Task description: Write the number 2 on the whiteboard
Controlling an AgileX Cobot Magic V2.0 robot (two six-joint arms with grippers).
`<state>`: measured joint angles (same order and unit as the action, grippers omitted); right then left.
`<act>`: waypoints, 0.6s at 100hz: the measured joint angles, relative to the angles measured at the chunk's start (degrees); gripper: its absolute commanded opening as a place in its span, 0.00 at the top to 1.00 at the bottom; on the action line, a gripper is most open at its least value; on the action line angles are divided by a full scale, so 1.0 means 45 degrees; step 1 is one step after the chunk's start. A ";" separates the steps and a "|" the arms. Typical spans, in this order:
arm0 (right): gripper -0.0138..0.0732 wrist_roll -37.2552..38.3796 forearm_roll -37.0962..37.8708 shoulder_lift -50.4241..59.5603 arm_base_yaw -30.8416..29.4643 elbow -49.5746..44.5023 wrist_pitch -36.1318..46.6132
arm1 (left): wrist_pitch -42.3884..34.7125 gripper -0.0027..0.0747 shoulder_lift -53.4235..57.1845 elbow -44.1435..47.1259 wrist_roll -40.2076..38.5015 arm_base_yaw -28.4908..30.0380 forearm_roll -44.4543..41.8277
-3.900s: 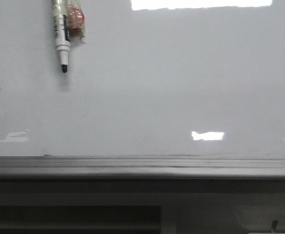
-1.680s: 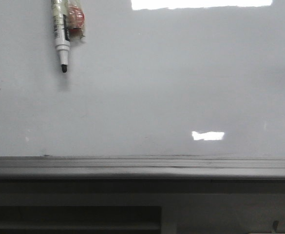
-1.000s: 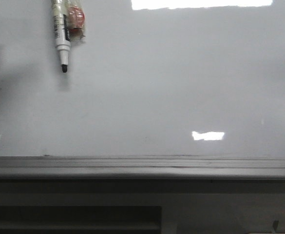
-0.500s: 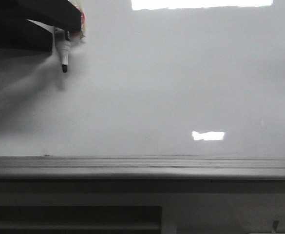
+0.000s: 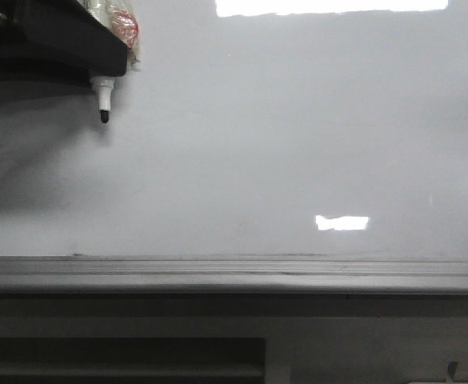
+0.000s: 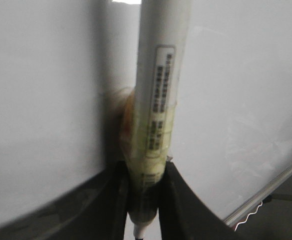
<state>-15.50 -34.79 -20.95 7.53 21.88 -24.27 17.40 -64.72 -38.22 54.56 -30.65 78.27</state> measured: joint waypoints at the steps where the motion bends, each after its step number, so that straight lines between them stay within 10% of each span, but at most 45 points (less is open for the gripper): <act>1: 0.31 0.0000 0.0000 0.0000 0.0000 0.0000 0.0000 | 0.0023 0.99 0.0000 0.0000 0.0037 0.0000 0.0000; 27: 0.31 -0.0459 -0.0417 -0.0186 0.0000 0.0438 -0.1581 | 0.1787 0.99 0.0878 -0.0087 0.1260 -0.0183 -0.0699; 60: 0.31 -0.5242 -0.3925 -0.3599 0.0000 0.3604 -0.5957 | 0.3368 0.99 0.0299 -0.1595 0.0786 -0.3104 -0.5277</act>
<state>-39.10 -52.45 -37.14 7.53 38.09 -51.08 32.56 -63.38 -45.39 58.09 -44.62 54.52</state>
